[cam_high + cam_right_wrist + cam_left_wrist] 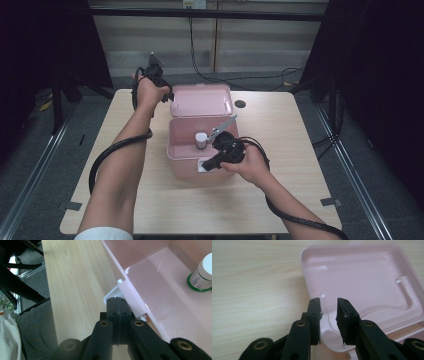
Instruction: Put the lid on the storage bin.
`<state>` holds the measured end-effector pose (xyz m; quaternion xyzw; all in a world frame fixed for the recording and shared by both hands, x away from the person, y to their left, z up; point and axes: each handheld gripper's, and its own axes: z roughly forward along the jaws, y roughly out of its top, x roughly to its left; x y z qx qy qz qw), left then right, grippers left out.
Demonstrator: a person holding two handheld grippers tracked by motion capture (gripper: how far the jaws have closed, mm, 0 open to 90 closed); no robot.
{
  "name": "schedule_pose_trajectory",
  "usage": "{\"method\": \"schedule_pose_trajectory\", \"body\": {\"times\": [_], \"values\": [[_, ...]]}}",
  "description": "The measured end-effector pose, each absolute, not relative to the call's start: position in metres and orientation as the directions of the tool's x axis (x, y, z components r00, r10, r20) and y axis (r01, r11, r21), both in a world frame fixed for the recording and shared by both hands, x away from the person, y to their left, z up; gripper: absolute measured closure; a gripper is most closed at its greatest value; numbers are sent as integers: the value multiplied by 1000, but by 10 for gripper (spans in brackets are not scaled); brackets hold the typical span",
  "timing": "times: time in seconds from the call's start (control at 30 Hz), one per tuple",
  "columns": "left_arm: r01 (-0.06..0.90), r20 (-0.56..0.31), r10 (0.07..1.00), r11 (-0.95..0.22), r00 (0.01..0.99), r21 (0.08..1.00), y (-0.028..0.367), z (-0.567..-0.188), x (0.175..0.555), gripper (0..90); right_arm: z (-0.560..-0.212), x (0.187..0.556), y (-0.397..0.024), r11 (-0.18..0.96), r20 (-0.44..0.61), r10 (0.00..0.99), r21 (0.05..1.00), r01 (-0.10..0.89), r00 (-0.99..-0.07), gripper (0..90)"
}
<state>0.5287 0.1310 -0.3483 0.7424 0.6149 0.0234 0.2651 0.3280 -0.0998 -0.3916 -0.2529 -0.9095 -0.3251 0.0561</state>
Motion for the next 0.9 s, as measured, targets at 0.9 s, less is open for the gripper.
{"method": "schedule_pose_trajectory", "body": {"times": [0.9], "values": [[931, -228, 961, -68, 159, 358, 120, -397, 576, 808, -393, 334, -102, 657, 286, 397, 574, 488, -872, 900]]}}
